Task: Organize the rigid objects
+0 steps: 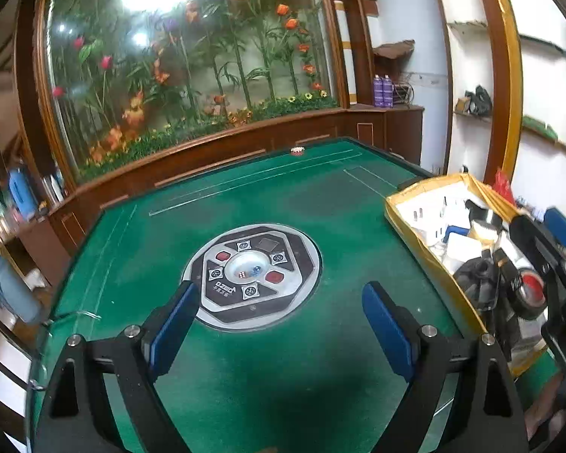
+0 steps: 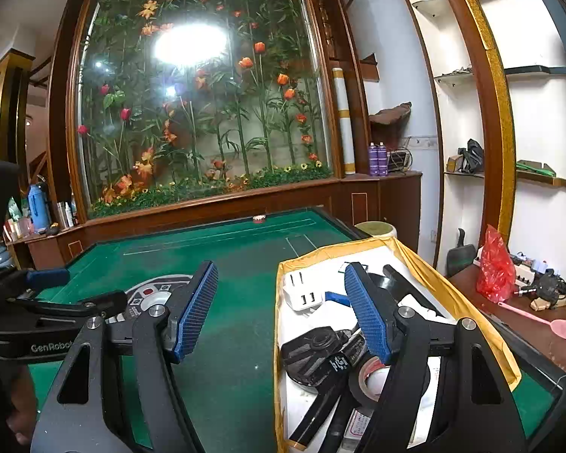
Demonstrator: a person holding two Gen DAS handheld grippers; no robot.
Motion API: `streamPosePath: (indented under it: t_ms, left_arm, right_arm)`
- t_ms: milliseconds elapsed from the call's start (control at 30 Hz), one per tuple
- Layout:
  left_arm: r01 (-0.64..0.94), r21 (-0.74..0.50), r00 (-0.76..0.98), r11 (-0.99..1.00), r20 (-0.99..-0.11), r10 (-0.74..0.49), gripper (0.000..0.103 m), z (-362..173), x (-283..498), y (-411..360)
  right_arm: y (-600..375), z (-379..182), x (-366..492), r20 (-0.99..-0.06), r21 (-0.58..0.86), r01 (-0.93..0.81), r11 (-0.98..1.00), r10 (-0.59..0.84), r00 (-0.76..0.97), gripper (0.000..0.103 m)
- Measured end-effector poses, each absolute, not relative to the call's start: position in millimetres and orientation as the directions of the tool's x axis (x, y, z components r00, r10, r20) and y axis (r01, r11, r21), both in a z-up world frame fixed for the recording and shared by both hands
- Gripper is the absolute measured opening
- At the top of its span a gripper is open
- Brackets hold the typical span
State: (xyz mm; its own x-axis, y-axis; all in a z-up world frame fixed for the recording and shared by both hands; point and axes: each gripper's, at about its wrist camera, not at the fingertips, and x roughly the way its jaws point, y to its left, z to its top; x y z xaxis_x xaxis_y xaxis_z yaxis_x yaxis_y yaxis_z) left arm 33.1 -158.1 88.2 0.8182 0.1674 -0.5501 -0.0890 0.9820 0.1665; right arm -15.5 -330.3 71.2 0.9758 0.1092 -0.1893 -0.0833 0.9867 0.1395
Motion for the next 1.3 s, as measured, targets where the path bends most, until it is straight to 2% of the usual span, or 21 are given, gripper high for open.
streamPosePath:
  t_ms: [167, 233, 267, 500, 667, 1300]
  left_arm:
    - [-0.031, 0.226, 0.819, 0.974, -0.552, 0.154, 0.089, 82.5, 29.1, -177.7]
    - [-0.006, 0.245, 0.822, 0.97, -0.551, 0.144, 0.089, 79.1, 27.4, -184.7]
    - [0.003, 0.247, 0.824, 0.969, -0.55, 0.137, 0.089, 77.7, 26.3, -187.2]
    - [0.007, 0.272, 0.832, 0.962, -0.535, 0.145, 0.089, 75.7, 20.9, -194.8]
    - [0.01, 0.291, 0.835, 0.957, -0.529, 0.152, 0.089, 75.4, 19.2, -200.3]
    - [0.04, 0.316, 0.829, 0.948, -0.54, 0.145, 0.089, 68.2, 17.1, -209.5]
  right_arm:
    - [-333.8, 71.8, -20.3, -0.179, 0.148, -0.062, 0.987, 0.089, 0.98, 0.071]
    - [-337.9, 72.1, -22.7, -0.174, 0.164, -0.049, 0.985, 0.078, 0.982, 0.074]
    - [-340.4, 71.4, -23.9, -0.177, 0.176, -0.036, 0.984, 0.068, 0.982, 0.08]
    - [-365.2, 65.2, -32.8, -0.22, 0.283, 0.08, 0.956, -0.016, 0.975, 0.081]
    - [-377.1, 62.9, -38.9, -0.217, 0.336, 0.114, 0.935, -0.041, 0.975, 0.081]
    - [-377.5, 65.5, -43.8, -0.204, 0.329, 0.13, 0.935, -0.064, 0.977, 0.081]
